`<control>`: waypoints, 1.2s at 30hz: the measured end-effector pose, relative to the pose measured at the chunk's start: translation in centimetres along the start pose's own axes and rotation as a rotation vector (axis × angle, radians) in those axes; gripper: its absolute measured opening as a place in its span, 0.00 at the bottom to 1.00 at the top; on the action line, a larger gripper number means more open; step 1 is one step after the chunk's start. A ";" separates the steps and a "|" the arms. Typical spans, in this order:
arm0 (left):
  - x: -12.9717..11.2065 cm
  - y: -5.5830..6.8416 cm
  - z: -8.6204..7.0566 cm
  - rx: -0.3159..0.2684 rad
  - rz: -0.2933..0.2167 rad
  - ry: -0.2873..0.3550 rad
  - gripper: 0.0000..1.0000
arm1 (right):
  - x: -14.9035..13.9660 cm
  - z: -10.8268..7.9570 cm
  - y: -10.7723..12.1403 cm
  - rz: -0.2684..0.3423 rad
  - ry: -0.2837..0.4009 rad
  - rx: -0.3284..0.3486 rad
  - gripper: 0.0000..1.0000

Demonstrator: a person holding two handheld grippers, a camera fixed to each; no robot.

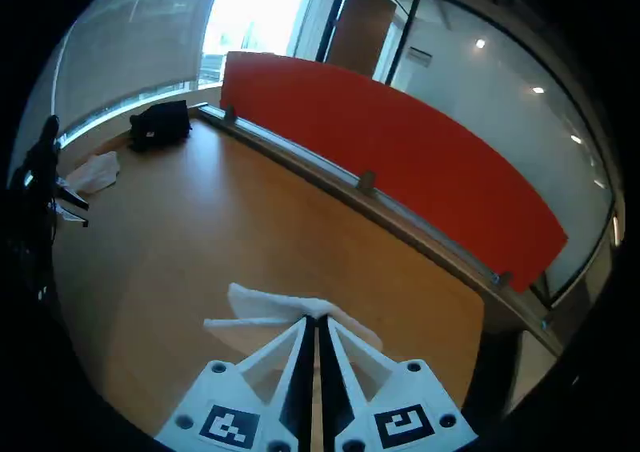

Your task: Fold towel

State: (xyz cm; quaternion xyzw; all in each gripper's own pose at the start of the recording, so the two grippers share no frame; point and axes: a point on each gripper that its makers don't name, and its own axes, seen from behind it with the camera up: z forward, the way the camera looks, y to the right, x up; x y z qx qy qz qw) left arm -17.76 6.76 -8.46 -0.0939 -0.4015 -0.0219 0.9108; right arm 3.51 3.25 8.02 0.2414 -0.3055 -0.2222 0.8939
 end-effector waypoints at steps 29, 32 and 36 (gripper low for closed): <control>0.8 1.6 0.3 -0.020 0.029 0.001 0.93 | -3.5 -3.7 4.4 0.017 -0.051 -0.071 0.03; 0.8 1.7 0.2 -0.023 0.033 0.000 0.93 | -4.5 -4.4 4.3 0.025 -0.063 -0.077 0.03; 0.7 1.9 0.2 -0.026 0.037 -0.002 0.93 | -5.9 -5.3 4.1 0.041 -0.074 -0.086 0.03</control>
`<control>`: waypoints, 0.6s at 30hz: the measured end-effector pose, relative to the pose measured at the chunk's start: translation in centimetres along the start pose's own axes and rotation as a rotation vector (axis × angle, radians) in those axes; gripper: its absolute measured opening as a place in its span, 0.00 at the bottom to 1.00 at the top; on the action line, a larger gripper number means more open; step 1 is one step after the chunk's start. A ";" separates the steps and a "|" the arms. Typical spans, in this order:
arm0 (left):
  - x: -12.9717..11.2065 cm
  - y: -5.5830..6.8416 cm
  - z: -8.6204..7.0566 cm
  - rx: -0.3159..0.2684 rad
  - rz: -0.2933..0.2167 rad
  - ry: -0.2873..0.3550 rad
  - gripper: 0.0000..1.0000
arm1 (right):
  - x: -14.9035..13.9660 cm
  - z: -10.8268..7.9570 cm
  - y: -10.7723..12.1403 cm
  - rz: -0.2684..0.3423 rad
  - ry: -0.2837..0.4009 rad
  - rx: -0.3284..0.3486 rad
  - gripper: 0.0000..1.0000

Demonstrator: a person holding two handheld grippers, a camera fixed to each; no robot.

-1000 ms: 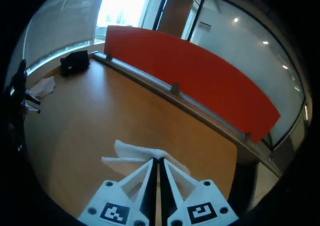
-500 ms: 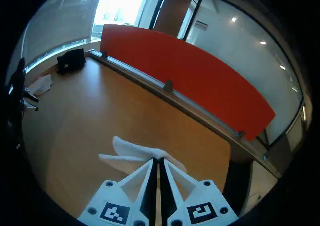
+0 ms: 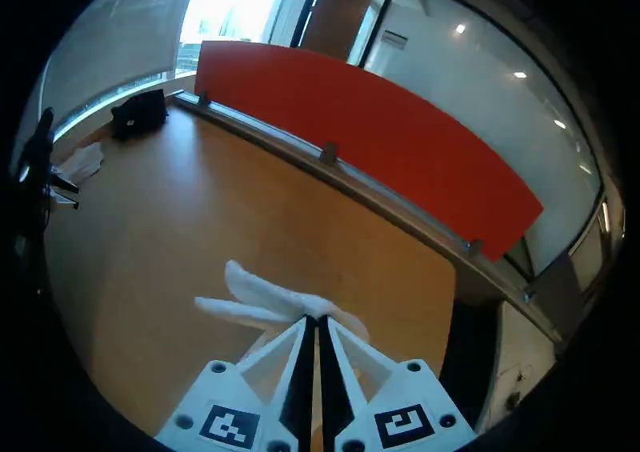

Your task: Fold towel

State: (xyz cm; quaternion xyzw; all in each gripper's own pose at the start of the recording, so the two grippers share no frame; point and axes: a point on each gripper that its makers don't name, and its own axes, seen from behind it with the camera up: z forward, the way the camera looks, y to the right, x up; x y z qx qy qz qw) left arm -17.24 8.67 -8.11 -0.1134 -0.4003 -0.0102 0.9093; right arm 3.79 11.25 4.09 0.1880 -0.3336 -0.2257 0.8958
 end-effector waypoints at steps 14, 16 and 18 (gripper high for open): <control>-0.7 0.2 -0.3 -0.007 0.009 -0.007 0.93 | -7.8 -1.8 0.0 0.060 -0.106 -0.055 0.03; -0.8 0.1 -0.4 -0.006 0.010 -0.007 0.93 | -8.8 -2.0 0.0 0.064 -0.121 -0.060 0.03; -0.8 0.0 -0.5 -0.005 0.010 -0.007 0.93 | -9.8 -2.0 0.0 0.068 -0.136 -0.065 0.03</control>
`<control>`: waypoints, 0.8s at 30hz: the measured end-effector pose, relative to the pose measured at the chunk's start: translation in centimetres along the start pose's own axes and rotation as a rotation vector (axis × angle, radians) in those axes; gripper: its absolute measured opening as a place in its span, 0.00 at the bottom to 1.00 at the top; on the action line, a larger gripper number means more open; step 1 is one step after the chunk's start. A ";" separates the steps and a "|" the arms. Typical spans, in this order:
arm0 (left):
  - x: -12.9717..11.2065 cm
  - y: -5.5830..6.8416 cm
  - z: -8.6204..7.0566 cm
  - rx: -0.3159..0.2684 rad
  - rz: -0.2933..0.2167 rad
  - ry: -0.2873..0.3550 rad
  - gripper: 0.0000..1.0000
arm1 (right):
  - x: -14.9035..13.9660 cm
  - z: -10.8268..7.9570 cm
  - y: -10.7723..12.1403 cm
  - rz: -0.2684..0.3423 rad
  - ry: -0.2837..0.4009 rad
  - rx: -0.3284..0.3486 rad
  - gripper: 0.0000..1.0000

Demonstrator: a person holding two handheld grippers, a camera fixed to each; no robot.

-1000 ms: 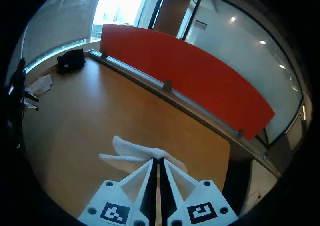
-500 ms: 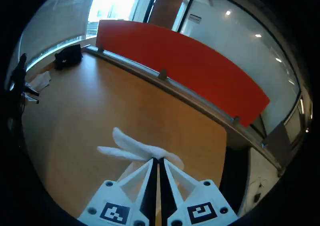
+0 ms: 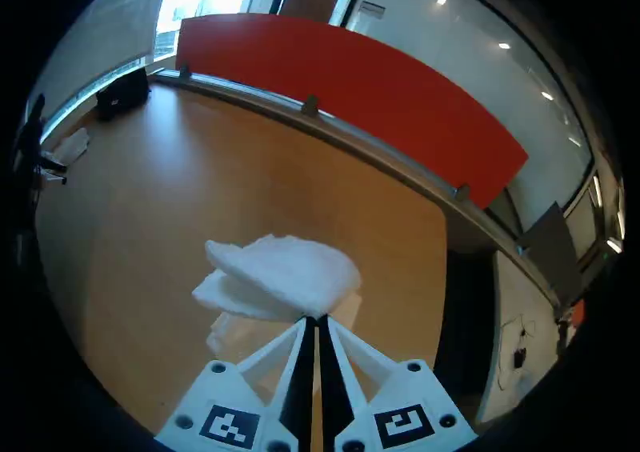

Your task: Fold towel

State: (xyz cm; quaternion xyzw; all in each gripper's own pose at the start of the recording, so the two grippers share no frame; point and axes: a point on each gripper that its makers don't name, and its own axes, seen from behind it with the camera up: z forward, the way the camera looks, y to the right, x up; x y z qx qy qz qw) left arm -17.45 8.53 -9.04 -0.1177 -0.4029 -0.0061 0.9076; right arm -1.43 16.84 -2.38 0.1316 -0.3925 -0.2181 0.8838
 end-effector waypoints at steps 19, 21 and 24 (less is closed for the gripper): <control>-0.3 -0.2 -0.6 0.004 0.002 0.005 0.92 | -4.7 0.6 0.0 0.062 -0.075 -0.023 0.03; -0.3 -0.3 -0.7 0.006 0.002 0.005 0.92 | -5.6 0.9 -0.1 0.079 -0.089 -0.024 0.03; -0.4 -0.5 -0.8 0.010 0.002 0.003 0.92 | -7.0 1.3 -0.1 0.103 -0.114 -0.031 0.03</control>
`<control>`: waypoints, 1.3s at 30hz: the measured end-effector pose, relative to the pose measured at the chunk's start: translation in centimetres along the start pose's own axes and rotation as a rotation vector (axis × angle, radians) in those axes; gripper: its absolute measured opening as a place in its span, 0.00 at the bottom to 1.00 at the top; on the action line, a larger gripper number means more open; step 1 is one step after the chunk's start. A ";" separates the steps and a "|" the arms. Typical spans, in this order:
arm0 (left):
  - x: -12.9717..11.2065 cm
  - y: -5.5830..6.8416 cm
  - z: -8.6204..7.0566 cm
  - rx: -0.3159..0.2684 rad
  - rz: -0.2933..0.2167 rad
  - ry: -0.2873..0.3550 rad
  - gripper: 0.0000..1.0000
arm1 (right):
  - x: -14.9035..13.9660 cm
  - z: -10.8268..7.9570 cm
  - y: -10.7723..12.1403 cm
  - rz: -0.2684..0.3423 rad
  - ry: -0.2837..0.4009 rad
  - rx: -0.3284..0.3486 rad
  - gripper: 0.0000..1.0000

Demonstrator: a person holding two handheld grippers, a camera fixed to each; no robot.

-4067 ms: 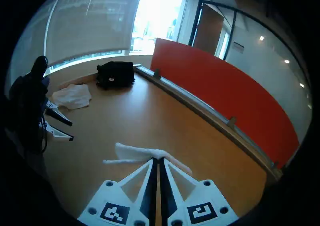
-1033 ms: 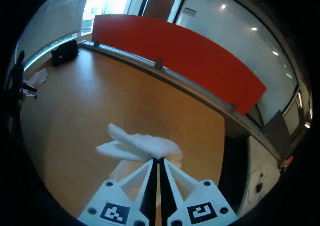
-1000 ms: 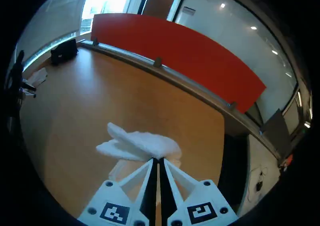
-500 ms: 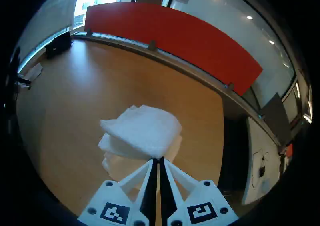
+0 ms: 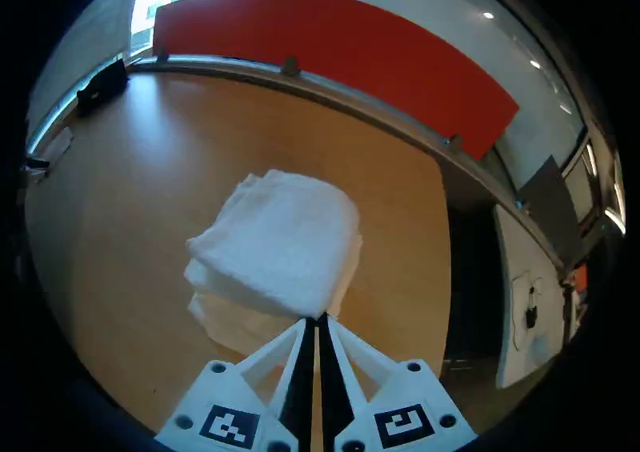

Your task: Fold towel

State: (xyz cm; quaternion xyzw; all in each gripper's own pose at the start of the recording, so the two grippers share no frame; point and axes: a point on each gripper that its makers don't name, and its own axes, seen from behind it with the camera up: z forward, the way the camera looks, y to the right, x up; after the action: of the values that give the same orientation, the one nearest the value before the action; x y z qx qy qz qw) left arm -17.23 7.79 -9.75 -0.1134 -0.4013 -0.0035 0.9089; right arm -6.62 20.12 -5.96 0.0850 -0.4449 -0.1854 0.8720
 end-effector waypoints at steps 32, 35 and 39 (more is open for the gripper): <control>0.1 -0.2 0.0 0.018 0.008 -0.007 0.93 | -5.0 4.6 0.1 0.077 -0.155 -0.028 0.04; 0.1 -0.2 0.0 0.018 0.006 -0.008 0.93 | -5.2 4.7 0.0 0.077 -0.159 -0.030 0.05; 0.1 -0.3 0.1 0.018 0.005 -0.009 0.93 | -5.4 4.7 0.4 0.084 -0.161 -0.038 0.05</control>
State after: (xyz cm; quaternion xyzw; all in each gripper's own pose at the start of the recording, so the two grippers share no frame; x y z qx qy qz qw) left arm -17.25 7.54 -9.56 -0.1061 -0.4052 0.0031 0.9081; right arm -13.21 22.68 -7.07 0.0346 -0.5131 -0.1632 0.8420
